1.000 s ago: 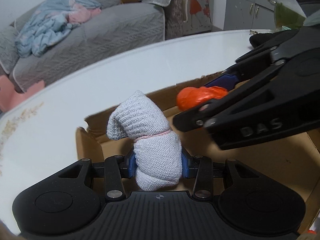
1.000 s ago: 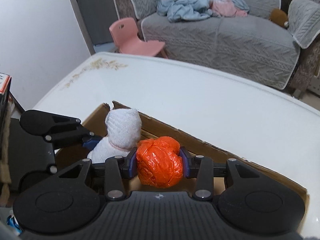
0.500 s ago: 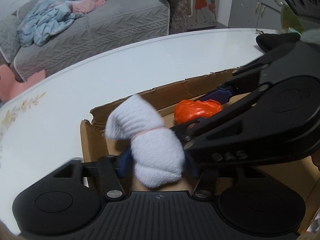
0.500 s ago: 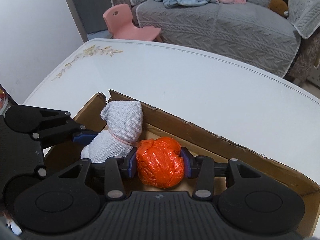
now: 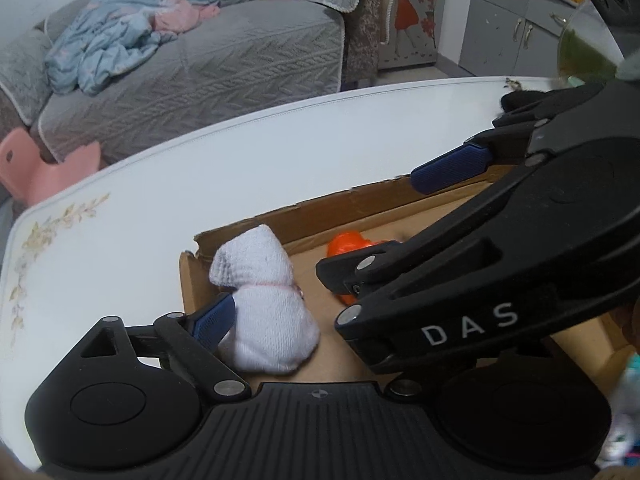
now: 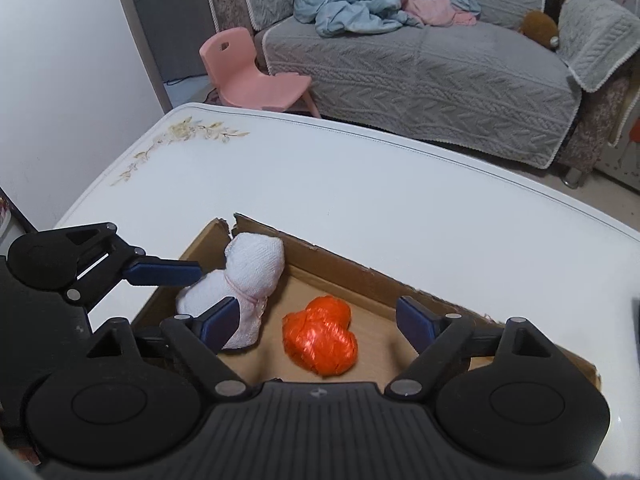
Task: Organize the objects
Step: 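Lower both held bundles into the cardboard box and open both grippers, then grasp the blue-white sock roll with the left gripper while the right grasps a bubble-wrap bundle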
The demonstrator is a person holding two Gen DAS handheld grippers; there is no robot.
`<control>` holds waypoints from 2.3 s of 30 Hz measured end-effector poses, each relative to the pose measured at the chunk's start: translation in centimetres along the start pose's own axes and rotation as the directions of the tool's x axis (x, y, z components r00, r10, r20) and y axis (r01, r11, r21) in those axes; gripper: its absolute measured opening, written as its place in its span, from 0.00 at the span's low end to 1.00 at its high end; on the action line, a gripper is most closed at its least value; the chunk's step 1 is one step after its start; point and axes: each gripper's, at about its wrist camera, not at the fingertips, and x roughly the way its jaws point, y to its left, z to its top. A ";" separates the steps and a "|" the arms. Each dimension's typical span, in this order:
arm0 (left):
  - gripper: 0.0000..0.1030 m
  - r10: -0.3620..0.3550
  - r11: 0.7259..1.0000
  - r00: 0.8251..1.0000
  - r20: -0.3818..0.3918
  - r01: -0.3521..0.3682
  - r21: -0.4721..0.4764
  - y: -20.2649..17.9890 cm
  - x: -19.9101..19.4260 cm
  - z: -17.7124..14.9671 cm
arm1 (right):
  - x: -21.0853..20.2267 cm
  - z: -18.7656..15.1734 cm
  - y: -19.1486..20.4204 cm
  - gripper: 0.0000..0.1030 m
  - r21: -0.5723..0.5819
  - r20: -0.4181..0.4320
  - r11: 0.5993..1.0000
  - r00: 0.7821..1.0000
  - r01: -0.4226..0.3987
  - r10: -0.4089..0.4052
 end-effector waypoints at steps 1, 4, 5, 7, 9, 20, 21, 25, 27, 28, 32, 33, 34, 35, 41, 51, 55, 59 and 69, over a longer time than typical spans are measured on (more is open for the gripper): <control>0.90 -0.009 1.000 1.000 -0.001 0.009 -0.004 -0.1 -0.5 0.0 | -0.5 0.0 0.1 0.82 -0.005 0.001 1.000 1.000 0.001 -0.001; 0.95 -0.006 1.000 1.000 -0.005 0.006 -0.015 -0.5 -1.8 0.0 | -1.6 0.1 0.6 0.86 -0.023 0.014 1.000 1.000 0.014 -0.014; 0.95 -0.004 1.000 1.000 0.001 0.004 -0.014 -0.6 -2.3 0.0 | -1.9 0.1 0.7 0.86 -0.022 0.014 1.000 1.000 0.017 -0.016; 0.96 -0.007 1.000 1.000 0.020 0.007 -0.020 -0.6 -3.4 -0.1 | -2.7 0.1 0.8 0.86 -0.030 0.024 0.999 1.000 0.018 -0.017; 0.98 -0.014 0.999 0.999 0.029 0.015 -0.041 -0.6 -4.5 -0.3 | -3.7 -0.1 1.0 0.87 -0.028 0.039 1.000 0.999 0.012 -0.011; 0.99 -0.041 0.993 0.997 0.060 0.047 -0.108 -0.9 -10.6 -2.7 | -9.4 -2.8 0.2 0.92 -0.019 0.091 1.000 0.996 0.006 -0.005; 0.99 -0.042 0.993 0.997 0.065 0.048 -0.107 -1.0 -11.1 -3.1 | -9.8 -3.2 0.2 0.93 -0.019 0.096 1.000 0.995 0.007 -0.005; 0.99 -0.060 0.990 0.995 0.079 0.069 -0.126 -1.3 -12.3 -4.7 | -11.3 -5.2 -0.2 0.94 -0.020 0.112 1.000 0.994 0.011 -0.008; 0.99 -0.062 0.987 0.996 0.067 0.071 -0.143 -1.4 -12.5 -5.6 | -11.8 -6.0 -0.3 0.94 -0.016 0.113 1.000 0.993 0.014 -0.012; 0.99 -0.066 0.987 0.996 0.064 0.074 -0.141 -1.5 -12.7 -6.0 | -12.1 -6.5 -0.4 0.95 -0.015 0.115 1.000 0.993 0.012 -0.010; 0.99 -0.059 0.988 0.997 0.050 0.066 -0.138 -1.5 -13.5 -8.4 | -13.0 -9.0 -0.8 0.96 -0.015 0.102 1.000 0.995 0.012 -0.010; 0.99 -0.059 0.987 0.997 0.049 0.065 -0.144 -1.3 -13.7 -9.1 | -13.2 -9.5 -0.9 0.96 -0.020 0.102 1.000 0.995 0.011 -0.009; 0.99 -0.057 0.986 0.997 0.049 0.064 -0.152 -1.1 -13.8 -9.8 | -13.3 -10.1 -0.9 0.96 -0.021 0.103 1.000 0.995 0.010 -0.008; 0.99 -0.053 0.985 0.997 0.048 0.061 -0.163 -0.9 -13.9 -10.6 | -13.4 -10.7 -1.0 0.96 -0.019 0.103 1.000 0.995 0.010 -0.008; 0.99 0.007 0.981 0.995 0.100 0.012 -0.193 -0.1 -13.9 -16.5 | -14.1 -14.6 -1.9 0.97 0.015 0.148 1.000 0.989 0.017 -0.019; 0.99 0.070 0.963 0.993 0.097 -0.041 -0.267 1.1 -10.7 -23.1 | -10.5 -20.5 -4.7 0.97 0.106 0.211 0.990 0.971 0.090 -0.111; 0.99 0.094 0.970 0.988 0.121 -0.064 -0.236 0.8 -10.5 -22.9 | -9.1 -21.2 -5.8 0.97 0.144 0.204 0.984 0.970 0.102 -0.130; 0.99 0.126 0.977 0.983 0.134 -0.100 -0.190 0.8 -10.0 -22.2 | -8.5 -21.2 -6.4 0.97 0.148 0.202 0.983 0.970 0.106 -0.135; 0.94 0.062 0.982 0.994 0.090 -0.045 -0.185 1.9 -8.1 -21.7 | -6.7 -22.2 -6.6 0.87 0.144 0.151 0.984 0.981 0.102 -0.124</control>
